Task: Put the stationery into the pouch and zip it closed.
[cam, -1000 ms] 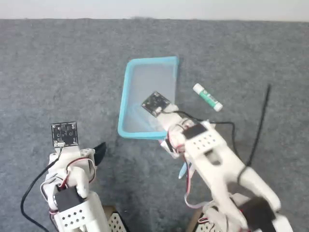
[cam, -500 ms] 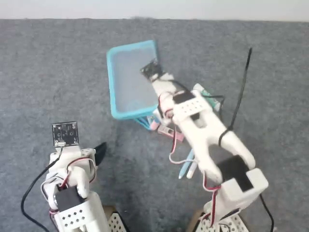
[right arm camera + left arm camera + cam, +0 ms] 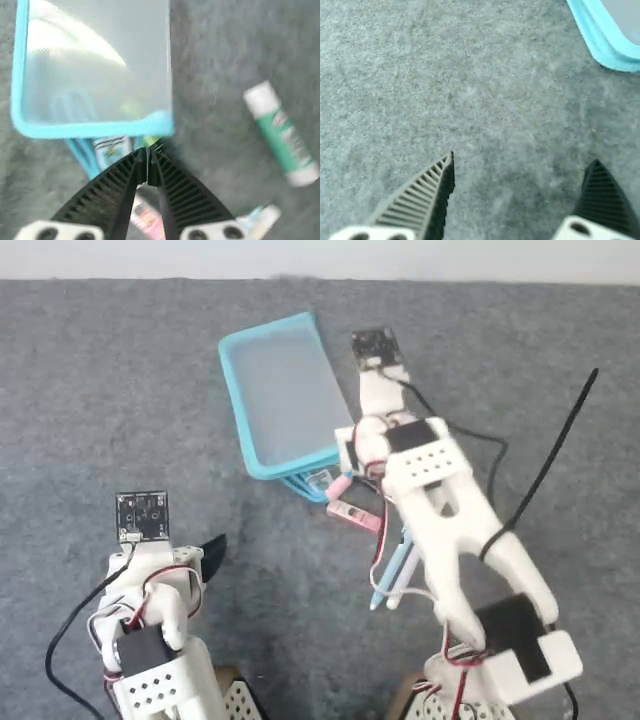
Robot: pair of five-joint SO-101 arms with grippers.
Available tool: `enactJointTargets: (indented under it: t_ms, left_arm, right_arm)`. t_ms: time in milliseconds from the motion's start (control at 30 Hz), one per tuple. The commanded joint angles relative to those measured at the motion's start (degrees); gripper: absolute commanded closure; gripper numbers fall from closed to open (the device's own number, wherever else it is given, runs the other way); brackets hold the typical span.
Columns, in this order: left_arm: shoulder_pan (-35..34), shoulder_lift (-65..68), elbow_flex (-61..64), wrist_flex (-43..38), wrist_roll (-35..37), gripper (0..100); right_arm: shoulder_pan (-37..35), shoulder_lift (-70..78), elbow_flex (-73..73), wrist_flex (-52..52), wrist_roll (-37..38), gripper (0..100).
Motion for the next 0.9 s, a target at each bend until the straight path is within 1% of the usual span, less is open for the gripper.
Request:
enactJointTargets:
  t_ms: [0, 167, 267, 433, 633, 867]
  left_arm:
    - [0.4, -1.0, -0.4, -1.6, -0.6, 62]
    - [0.4, -1.0, -0.4, -1.6, -0.6, 62]
    - [0.4, -1.0, -0.4, -1.6, -0.6, 62]
    - [0.4, -1.0, -0.4, -1.6, -0.6, 62]
    - [0.3, -1.0, -0.4, -1.6, -0.6, 62]
    - [0.3, -1.0, -0.4, -1.6, -0.6, 62]
  right_arm:
    - [-3.1, -5.0, 1.8, 0.7, -6.2, 96.1]
    - [-4.4, -5.0, 3.9, 0.2, -6.4, 81.2]
    - [-6.4, -5.0, 5.0, 0.0, -6.5, 76.2]
    - [-9.3, -5.0, 8.8, -4.8, -6.5, 76.0]
    - [-9.1, -4.7, 11.4, -10.2, -6.4, 76.0]
    - [-8.4, 3.9, 8.2, -12.9, -6.3, 76.0]
